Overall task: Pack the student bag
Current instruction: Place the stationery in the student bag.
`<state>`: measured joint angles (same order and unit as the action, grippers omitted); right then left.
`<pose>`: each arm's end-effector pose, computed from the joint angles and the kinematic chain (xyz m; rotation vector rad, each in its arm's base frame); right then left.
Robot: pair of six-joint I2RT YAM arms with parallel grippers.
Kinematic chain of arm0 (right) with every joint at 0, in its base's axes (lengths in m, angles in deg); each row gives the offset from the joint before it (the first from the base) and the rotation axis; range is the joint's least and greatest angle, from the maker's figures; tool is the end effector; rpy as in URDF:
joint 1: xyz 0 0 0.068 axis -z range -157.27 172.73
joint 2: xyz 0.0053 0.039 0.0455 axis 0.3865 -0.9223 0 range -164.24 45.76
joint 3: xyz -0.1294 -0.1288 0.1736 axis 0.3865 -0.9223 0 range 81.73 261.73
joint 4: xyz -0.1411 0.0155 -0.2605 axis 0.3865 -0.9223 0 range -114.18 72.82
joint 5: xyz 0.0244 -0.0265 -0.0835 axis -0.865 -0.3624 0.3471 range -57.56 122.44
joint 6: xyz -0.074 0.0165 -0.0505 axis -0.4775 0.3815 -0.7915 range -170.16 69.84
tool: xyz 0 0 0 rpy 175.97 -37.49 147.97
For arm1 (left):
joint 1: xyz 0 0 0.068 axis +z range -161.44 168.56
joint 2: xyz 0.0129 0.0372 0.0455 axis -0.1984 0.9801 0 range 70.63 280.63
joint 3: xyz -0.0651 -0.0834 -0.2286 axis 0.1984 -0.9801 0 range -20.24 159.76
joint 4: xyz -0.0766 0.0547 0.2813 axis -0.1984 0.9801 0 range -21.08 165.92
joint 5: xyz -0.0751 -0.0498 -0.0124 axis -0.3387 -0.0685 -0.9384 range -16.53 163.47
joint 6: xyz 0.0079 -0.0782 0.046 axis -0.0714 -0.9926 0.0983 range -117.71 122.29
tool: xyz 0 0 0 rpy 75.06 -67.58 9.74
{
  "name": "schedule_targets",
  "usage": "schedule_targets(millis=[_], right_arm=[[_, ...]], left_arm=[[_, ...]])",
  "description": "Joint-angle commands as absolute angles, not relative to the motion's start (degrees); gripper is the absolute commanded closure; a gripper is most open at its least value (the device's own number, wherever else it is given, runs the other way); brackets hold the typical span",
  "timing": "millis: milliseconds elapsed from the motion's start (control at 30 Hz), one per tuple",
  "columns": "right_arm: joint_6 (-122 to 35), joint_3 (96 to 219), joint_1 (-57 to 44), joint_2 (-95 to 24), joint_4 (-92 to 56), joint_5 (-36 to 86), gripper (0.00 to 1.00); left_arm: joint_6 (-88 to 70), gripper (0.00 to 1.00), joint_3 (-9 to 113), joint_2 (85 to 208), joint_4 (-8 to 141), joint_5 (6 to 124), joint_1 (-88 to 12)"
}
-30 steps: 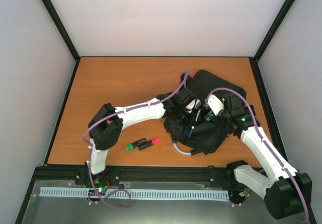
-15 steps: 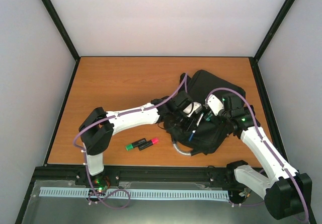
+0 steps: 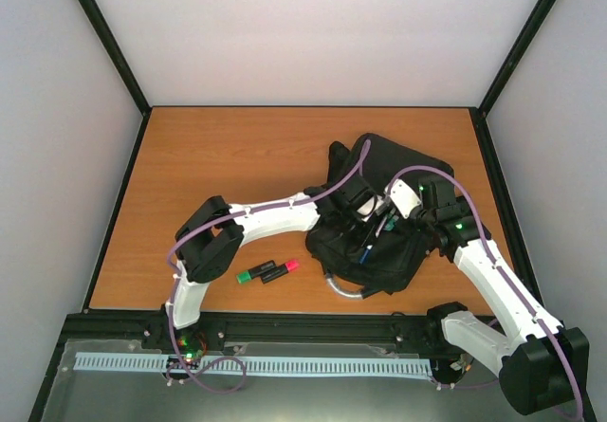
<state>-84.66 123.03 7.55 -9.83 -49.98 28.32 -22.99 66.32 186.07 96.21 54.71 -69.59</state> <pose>0.2659 0.0784 0.1881 -1.0351 2.1556 -0.0727 0.2333 -0.4253 0.1228 0.9183 2.6209 -0.9031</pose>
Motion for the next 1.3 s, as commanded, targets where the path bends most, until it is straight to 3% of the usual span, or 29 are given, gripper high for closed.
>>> schedule_targets(millis=[0, 100, 400, 700, 933, 1267], right_arm=[[-85.1, 124.2, 6.8, -8.5, -46.6, 24.7, 0.97], [-85.3, 124.1, 6.8, -8.6, -46.9, 24.3, 0.97], [-85.2, 124.1, 6.8, -9.0, -47.2, 23.9, 0.97], [-85.0, 124.2, 6.8, -9.2, -47.4, 23.2, 0.97], [-84.9, 124.4, 6.8, -9.4, -47.6, 22.7, 0.97], [-84.9, 124.3, 6.8, -9.2, -47.7, 22.8, 0.97]], left_arm=[[-22.1, 0.98, 72.5, 188.2, 98.1, 63.4, -69.9], [-23.1, 0.96, 72.5, 186.9, 95.0, 67.0, -69.8], [-24.9, 0.57, 72.9, 185.0, 98.9, 69.5, -69.8], [-28.0, 0.52, 54.4, 170.0, 90.5, 69.4, -70.0], [-28.2, 0.57, 46.4, 166.9, 86.8, 65.0, -70.0], [-30.3, 0.85, 46.3, 170.5, 85.8, 64.7, -70.2]])
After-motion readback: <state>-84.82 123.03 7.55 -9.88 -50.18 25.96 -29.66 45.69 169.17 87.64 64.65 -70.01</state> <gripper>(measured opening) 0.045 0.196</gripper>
